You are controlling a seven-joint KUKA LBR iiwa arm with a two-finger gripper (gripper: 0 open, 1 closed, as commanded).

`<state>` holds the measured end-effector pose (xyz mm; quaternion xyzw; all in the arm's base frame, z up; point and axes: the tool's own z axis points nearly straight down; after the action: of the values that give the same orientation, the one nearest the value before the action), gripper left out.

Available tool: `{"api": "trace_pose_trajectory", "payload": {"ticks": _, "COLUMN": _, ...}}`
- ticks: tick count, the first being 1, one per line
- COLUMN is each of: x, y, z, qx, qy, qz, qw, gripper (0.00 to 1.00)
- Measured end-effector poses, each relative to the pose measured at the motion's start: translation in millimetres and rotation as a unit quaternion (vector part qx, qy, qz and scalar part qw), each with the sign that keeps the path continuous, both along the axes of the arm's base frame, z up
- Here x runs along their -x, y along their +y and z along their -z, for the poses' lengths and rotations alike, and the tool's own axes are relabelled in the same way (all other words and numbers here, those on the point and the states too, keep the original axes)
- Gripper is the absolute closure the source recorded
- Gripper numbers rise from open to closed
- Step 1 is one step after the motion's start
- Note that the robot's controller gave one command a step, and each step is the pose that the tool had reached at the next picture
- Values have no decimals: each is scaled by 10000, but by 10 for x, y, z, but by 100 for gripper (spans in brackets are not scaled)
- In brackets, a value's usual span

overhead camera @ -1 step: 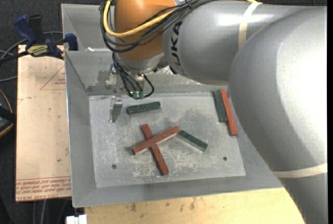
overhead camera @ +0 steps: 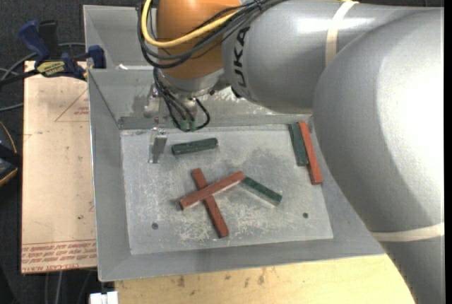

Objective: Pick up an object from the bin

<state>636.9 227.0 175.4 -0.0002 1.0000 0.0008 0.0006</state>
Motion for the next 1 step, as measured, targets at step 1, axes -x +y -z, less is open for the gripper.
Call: {"api": "trace_pose_trajectory", "payload": {"ticks": 1, "x": -11, "y": -495, "z": 575, "qx": -1, "qy": -16, "qz": -605, "qw": 9982, "gripper": 0}}
